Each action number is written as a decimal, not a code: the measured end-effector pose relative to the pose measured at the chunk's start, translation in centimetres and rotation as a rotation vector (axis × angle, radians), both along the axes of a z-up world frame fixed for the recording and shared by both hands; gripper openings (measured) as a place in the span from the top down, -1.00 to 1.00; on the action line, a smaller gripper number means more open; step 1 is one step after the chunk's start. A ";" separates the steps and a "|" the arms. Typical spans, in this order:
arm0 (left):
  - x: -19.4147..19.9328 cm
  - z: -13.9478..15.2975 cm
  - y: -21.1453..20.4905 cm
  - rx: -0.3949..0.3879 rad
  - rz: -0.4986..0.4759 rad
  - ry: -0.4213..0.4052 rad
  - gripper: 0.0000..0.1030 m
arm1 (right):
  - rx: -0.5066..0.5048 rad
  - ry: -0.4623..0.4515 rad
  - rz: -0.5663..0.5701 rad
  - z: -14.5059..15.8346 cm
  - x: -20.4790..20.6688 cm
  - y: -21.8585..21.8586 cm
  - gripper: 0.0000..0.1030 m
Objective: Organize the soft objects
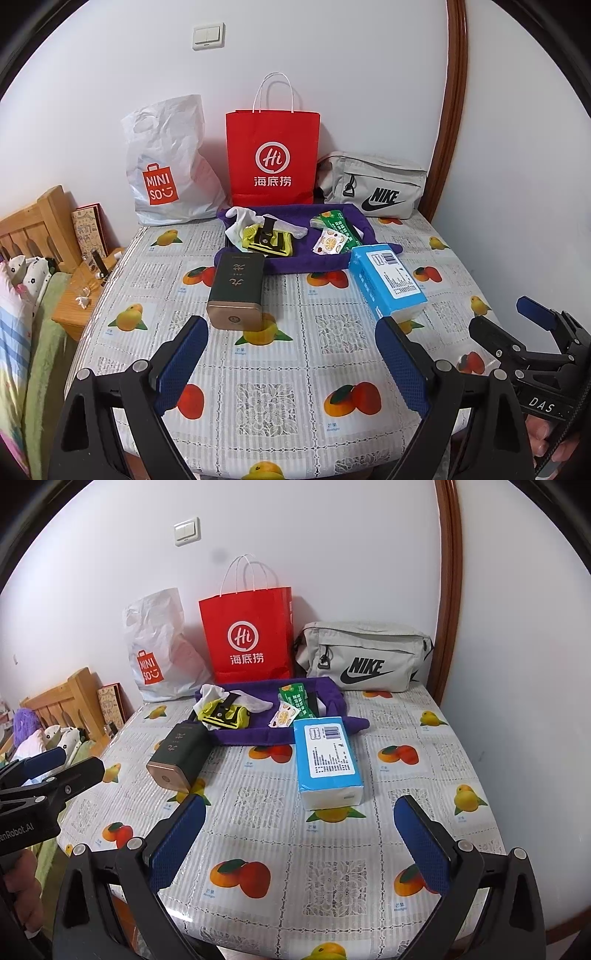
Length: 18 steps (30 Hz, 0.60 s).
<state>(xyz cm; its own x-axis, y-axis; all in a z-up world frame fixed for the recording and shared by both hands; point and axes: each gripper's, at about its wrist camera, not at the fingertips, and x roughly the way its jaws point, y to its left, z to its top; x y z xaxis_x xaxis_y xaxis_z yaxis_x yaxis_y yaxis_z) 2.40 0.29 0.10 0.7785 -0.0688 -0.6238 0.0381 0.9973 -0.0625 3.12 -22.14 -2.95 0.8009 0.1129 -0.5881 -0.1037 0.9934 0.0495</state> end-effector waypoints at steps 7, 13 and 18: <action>-0.2 0.1 -0.4 0.008 -0.012 -0.005 -0.78 | 0.000 -0.002 -0.003 0.1 -0.1 -0.1 -0.96; -0.2 0.1 -0.5 0.006 -0.010 -0.004 -0.78 | -0.001 -0.004 0.000 0.2 -0.3 -0.2 -0.96; -0.3 0.2 -0.6 0.012 -0.009 -0.005 -0.78 | -0.004 -0.004 0.000 0.3 -0.4 0.0 -0.96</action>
<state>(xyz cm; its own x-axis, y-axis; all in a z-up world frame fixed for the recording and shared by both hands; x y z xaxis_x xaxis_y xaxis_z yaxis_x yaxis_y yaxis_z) 2.09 -0.30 0.29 0.7809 -0.0686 -0.6209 0.0477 0.9976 -0.0502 2.67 -22.17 -2.64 0.8030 0.1106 -0.5856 -0.1037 0.9936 0.0454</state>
